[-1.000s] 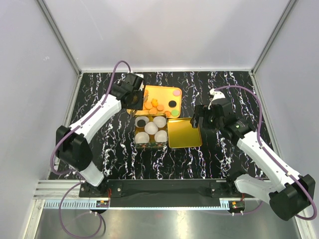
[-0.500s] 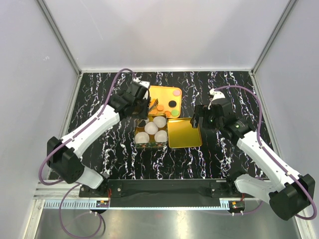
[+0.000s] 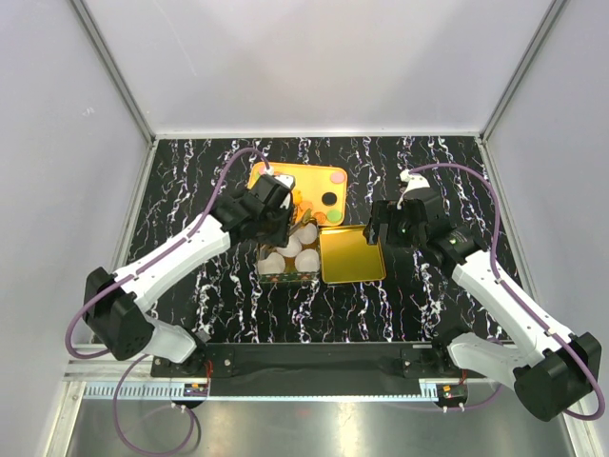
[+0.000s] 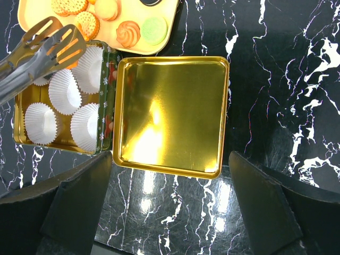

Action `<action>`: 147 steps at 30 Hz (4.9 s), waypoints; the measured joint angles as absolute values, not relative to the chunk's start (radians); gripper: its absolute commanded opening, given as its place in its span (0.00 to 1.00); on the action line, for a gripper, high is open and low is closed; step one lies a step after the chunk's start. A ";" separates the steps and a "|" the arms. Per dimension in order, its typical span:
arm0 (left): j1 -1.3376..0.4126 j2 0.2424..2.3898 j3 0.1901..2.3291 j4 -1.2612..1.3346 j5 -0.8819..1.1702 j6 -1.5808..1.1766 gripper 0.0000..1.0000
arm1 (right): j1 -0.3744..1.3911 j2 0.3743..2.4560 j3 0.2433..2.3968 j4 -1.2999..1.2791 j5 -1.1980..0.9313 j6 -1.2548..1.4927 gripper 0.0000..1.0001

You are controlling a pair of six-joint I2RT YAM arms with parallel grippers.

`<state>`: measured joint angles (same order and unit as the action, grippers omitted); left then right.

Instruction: Pack the cookies

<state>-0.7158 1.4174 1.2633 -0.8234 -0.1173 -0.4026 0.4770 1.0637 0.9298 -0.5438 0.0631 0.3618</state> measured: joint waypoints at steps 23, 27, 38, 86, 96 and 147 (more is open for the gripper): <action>-0.757 1.394 1.211 -0.813 -0.110 -0.427 0.41 | 0.477 1.066 0.929 -0.544 0.063 0.362 1.00; -0.760 1.394 1.201 -0.813 -0.109 -0.429 0.41 | 0.477 1.066 0.929 -0.544 0.063 0.362 1.00; -0.764 1.394 1.200 -0.797 -0.108 -0.439 0.43 | 0.477 1.065 0.929 -0.544 0.063 0.362 1.00; -0.588 1.496 1.432 -0.854 -0.182 -0.337 0.48 | 0.477 1.066 0.928 -0.544 0.062 0.362 1.00; -0.522 1.713 1.524 -0.838 -0.193 -0.283 0.47 | 0.477 1.066 0.928 -0.544 0.062 0.362 0.99; -0.505 1.720 1.446 -0.794 -0.130 -0.270 0.42 | 0.477 1.067 0.921 -0.543 0.060 0.362 1.00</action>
<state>-0.5045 1.7199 1.4456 -0.7944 -0.1299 -0.2703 0.4770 1.0672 0.9211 -0.5430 0.0605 0.3618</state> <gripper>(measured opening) 0.429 0.994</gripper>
